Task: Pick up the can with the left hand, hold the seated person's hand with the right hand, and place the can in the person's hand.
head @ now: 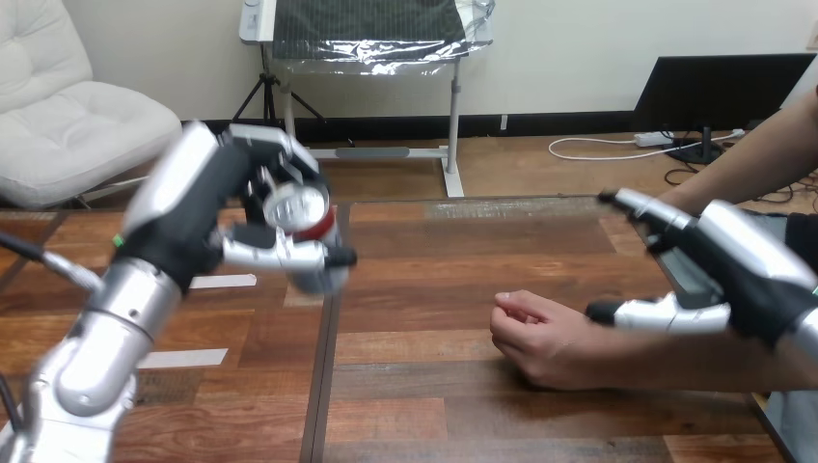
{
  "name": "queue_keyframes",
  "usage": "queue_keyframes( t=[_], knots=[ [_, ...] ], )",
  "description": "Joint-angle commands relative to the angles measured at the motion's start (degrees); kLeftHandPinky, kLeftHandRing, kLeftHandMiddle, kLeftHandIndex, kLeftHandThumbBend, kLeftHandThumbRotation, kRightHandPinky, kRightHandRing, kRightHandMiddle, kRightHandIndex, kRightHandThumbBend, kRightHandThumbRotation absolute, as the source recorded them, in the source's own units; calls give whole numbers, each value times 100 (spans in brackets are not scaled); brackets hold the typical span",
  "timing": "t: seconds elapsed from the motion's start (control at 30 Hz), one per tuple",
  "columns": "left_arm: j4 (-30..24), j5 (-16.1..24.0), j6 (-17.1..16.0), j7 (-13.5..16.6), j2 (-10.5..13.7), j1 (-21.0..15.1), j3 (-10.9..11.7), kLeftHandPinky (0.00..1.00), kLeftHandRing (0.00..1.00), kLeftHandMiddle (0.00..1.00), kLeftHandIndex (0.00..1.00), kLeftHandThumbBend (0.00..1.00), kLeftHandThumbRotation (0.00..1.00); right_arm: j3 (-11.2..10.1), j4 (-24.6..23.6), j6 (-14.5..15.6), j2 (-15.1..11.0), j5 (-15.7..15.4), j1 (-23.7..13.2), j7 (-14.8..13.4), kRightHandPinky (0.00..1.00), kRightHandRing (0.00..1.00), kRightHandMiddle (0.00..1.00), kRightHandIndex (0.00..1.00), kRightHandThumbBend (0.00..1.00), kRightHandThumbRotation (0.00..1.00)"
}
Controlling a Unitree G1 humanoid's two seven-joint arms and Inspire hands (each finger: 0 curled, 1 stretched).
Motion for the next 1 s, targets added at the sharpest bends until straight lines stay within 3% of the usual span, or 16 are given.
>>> queue_keyframes(
  t=[0.0, 0.17, 0.67, 0.97],
  knots=[
    [-488, -115, -54, -2, 109, -368, 241, 21, 26, 35, 40, 76, 0, -43, 135, -264, -262, -136, -628, -254, 84, 93, 95, 95, 92, 61],
    [-533, -177, -63, -27, 100, -352, 258, 21, 26, 35, 40, 76, 0, 46, 312, -370, -330, -297, -705, -369, 86, 93, 94, 95, 94, 60],
    [-774, -216, 1, -92, 63, -294, 301, 24, 28, 35, 39, 75, 0, 453, 819, -363, -555, -808, -1001, -240, 87, 89, 91, 92, 100, 57],
    [-901, -204, 57, -125, 50, -284, 324, 24, 29, 35, 39, 74, 0, 775, 1069, -202, -654, -1057, -1229, 133, 88, 90, 91, 91, 100, 59]
  ],
)
